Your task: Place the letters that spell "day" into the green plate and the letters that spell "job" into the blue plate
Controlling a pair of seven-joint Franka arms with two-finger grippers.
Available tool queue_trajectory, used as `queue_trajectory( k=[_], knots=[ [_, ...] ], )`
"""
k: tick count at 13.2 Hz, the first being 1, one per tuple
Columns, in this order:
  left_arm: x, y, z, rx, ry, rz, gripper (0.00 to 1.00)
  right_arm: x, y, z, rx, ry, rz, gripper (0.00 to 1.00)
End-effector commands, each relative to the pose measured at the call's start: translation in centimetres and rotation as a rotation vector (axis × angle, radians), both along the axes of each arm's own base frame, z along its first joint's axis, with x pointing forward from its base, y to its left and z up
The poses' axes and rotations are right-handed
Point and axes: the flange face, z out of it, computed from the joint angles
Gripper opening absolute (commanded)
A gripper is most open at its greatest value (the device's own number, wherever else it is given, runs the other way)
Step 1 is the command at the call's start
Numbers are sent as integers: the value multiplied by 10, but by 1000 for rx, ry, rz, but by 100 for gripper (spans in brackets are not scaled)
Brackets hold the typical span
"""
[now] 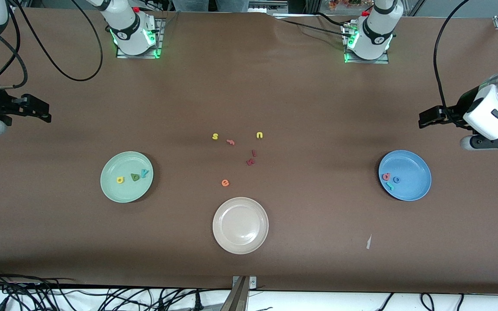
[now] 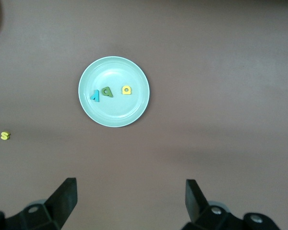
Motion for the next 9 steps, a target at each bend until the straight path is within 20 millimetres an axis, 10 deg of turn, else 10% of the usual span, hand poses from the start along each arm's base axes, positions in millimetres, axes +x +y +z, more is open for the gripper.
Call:
queue_trajectory(
  k=[1, 9],
  knots=[
    [1, 1, 4, 6, 5, -27, 100, 1, -2, 8, -1, -10, 15, 100],
    [3, 6, -7, 6, 27, -12, 100, 3, -1, 24, 0, -36, 19, 100]
  ],
)
